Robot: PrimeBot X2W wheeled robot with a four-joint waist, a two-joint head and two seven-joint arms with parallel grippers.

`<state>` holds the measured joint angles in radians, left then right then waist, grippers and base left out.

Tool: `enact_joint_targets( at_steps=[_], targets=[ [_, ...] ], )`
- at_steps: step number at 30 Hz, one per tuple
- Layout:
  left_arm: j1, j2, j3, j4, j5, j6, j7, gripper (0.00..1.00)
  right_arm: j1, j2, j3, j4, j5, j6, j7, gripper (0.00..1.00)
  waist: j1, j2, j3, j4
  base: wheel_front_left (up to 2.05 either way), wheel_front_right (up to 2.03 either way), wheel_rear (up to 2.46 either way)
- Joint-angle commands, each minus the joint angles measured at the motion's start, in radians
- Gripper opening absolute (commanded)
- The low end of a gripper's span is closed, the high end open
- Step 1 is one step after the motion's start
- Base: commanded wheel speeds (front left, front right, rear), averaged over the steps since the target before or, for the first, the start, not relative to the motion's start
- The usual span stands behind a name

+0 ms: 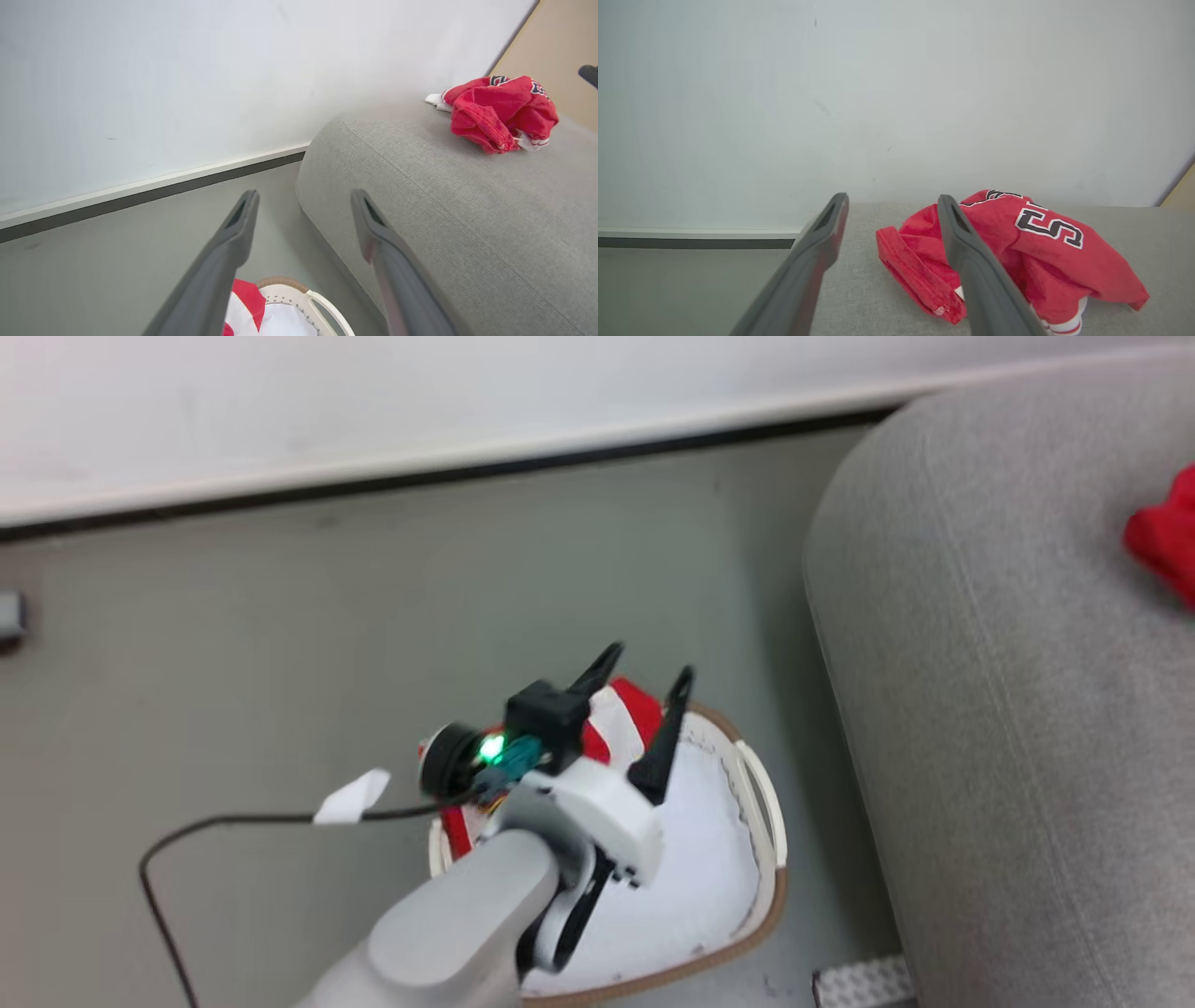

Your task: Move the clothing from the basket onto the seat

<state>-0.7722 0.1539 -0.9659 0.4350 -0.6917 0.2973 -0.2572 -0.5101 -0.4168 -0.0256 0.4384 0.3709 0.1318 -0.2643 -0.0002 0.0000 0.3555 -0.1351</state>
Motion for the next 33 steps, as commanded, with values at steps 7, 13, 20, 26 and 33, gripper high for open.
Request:
enact_joint_targets(
  at_steps=[7, 13, 20, 26, 33],
  targets=[
    [0.192, 0.069, 0.109, -0.039, 0.030, 0.034, -0.007, 1.00, 0.193, 0.105, -0.022, -0.116, -0.052, -0.002, 0.000, 1.00, 0.0002, 0.0000, -0.218, 0.114, 0.00, 0.00, 0.00],
    [0.369, 0.103, 0.236, -0.077, 0.068, 0.028, -0.007, 1.00, 0.337, 0.189, -0.014, -0.155, -0.075, -0.002, 0.000, 1.00, 0.0002, 0.0000, -0.316, 0.163, 0.00, 0.00, 0.00],
    [0.543, 0.107, 0.373, -0.114, 0.153, 0.017, -0.007, 1.00, 0.465, 0.256, -0.006, -0.179, -0.145, -0.002, 0.000, 1.00, 0.0002, 0.0000, -0.372, 0.195, 0.00, 0.00, 0.00],
    [0.625, 0.090, 0.463, -0.119, 0.227, -0.008, -0.007, 1.00, 0.519, 0.298, -0.021, -0.173, -0.182, -0.002, 0.000, 1.00, 0.0002, 0.0000, -0.397, 0.205, 0.00, 0.00, 0.00],
    [0.713, 0.059, 0.572, -0.121, 0.304, -0.067, -0.007, 1.00, 0.567, 0.344, -0.020, -0.150, -0.211, -0.002, 0.000, 1.00, 0.0002, 0.0000, -0.430, 0.191, 0.00, 0.00, 0.00]
  ],
)
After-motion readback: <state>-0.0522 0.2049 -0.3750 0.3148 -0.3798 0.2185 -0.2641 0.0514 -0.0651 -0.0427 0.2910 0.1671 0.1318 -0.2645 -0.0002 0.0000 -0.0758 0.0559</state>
